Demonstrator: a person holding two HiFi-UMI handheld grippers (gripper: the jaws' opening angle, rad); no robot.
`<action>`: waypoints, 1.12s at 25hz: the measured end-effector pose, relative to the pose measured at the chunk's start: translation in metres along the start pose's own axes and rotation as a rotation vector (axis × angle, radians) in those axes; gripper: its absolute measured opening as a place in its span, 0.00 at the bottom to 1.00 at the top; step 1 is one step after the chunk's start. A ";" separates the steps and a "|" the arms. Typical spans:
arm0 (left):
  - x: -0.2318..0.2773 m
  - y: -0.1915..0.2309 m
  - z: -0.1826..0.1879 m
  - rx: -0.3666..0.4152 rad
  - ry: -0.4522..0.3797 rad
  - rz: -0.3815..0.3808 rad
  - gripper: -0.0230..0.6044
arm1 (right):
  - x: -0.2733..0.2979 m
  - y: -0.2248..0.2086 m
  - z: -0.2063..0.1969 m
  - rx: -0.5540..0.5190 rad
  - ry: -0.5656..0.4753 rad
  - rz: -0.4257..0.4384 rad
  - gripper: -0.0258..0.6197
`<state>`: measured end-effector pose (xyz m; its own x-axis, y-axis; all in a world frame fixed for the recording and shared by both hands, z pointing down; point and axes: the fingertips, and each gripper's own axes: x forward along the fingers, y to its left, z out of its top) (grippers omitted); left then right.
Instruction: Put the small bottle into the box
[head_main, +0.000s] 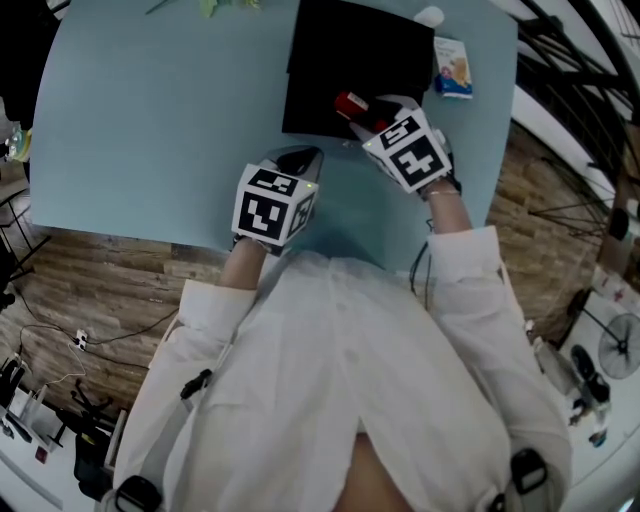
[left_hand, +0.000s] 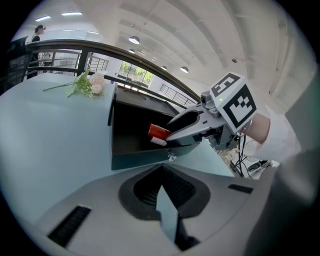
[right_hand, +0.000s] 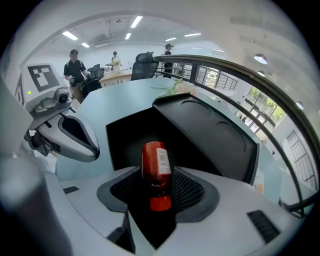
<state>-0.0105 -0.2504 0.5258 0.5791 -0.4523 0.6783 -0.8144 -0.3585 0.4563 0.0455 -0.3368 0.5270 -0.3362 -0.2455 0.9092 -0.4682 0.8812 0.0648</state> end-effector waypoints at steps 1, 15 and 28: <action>-0.001 0.000 0.001 0.004 -0.002 0.002 0.04 | -0.002 0.002 0.001 0.009 -0.008 0.001 0.35; -0.015 -0.008 0.018 0.094 -0.029 0.005 0.04 | -0.028 0.010 0.012 0.097 -0.142 -0.062 0.35; -0.025 -0.020 0.048 0.205 -0.069 -0.003 0.04 | -0.066 0.019 0.011 0.228 -0.315 -0.075 0.35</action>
<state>-0.0065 -0.2713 0.4722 0.5885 -0.5036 0.6325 -0.7922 -0.5153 0.3269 0.0495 -0.3079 0.4641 -0.5119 -0.4493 0.7322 -0.6586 0.7525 0.0013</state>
